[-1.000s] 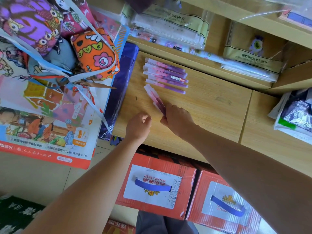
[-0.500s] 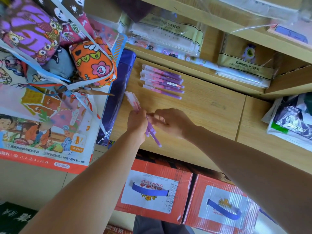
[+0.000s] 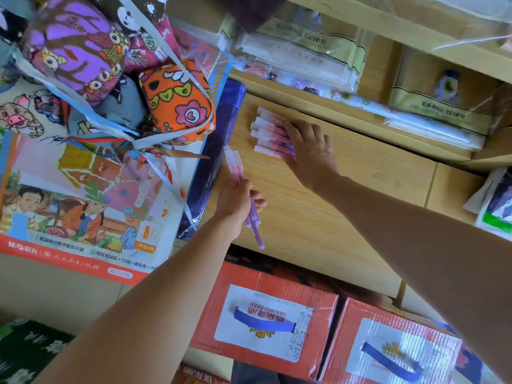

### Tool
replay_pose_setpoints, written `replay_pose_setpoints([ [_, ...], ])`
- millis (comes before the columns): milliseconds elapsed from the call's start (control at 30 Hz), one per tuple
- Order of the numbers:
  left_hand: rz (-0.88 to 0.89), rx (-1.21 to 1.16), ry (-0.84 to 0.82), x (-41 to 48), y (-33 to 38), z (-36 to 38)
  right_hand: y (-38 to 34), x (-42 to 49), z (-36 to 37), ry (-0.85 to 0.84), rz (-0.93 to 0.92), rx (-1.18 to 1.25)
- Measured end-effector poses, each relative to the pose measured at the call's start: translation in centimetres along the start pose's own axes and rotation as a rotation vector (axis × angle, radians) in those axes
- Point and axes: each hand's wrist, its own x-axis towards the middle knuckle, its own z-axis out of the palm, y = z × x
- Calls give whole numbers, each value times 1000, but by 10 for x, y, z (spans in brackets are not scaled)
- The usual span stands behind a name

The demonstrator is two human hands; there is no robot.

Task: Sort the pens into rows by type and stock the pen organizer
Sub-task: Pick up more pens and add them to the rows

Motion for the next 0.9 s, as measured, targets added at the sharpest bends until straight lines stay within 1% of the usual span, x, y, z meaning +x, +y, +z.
replay_pose_setpoints([
  [167, -17, 6, -4, -1, -1, 1, -12, -19, 6, 31, 30, -39],
  [267, -29, 15, -28, -2, -1, 1, -14, -27, 9, -1, 35, -20],
  [567, -51, 39, -42, -3, -7, 1, -16, -33, 7, -137, 151, 166],
  [667, -48, 40, -52, -6, -7, 2, -15, -34, 5, -177, 188, 177],
  [833, -64, 16, -40, -9, -6, 3, -6, -41, 3, -193, 242, 336],
  [900, -72, 16, -33, -10, -6, 4, -3, -43, 5, -196, 247, 362],
])
